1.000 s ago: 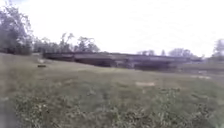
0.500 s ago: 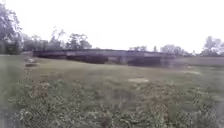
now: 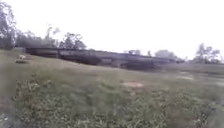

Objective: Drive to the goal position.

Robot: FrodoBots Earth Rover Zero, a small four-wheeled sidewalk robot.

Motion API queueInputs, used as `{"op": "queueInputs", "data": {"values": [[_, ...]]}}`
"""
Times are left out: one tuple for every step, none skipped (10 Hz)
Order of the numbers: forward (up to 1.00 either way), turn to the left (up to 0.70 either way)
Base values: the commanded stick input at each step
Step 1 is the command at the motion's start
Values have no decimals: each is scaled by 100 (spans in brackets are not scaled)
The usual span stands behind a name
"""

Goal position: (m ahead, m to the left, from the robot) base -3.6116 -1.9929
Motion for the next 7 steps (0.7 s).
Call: {"op": "queueInputs", "data": {"values": [[46,-45],[46,-45],[46,-42],[46,-27],[46,-24],[46,-24],[46,-24]]}}
